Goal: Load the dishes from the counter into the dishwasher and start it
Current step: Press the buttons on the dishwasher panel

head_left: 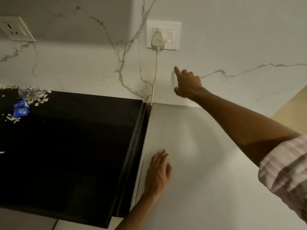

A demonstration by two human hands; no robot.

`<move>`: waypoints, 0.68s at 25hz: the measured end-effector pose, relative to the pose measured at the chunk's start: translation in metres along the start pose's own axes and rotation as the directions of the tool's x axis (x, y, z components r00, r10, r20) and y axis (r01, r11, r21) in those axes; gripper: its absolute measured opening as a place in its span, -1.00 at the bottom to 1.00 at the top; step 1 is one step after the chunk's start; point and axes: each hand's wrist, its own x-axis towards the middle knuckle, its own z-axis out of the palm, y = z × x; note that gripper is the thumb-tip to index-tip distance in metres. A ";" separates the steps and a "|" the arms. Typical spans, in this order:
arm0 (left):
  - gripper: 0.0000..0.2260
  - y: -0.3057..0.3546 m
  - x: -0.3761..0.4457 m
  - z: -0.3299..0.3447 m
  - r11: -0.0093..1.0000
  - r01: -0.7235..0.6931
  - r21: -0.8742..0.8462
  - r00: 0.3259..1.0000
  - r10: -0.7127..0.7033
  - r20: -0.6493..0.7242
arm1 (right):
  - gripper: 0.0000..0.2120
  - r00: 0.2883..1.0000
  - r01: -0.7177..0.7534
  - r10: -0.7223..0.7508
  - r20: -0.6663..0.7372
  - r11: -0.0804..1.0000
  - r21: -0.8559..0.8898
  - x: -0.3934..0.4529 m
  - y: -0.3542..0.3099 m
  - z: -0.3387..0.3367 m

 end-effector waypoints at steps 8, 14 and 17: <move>-0.54 0.002 -0.001 -0.005 0.998 0.058 -0.003 0.993 -0.058 0.106 | -0.43 0.978 -0.004 -0.005 0.208 0.999 0.046 -0.122 0.006 0.078; -0.53 0.005 -0.002 -0.012 0.999 0.045 0.006 0.972 -0.045 0.232 | -0.47 0.941 -0.064 0.021 0.336 0.991 0.118 -0.225 0.009 0.130; -0.51 0.011 -0.029 -0.025 0.997 0.070 -0.042 0.969 -0.058 0.242 | -0.48 0.947 -0.100 0.036 0.321 0.978 0.185 -0.270 0.010 0.142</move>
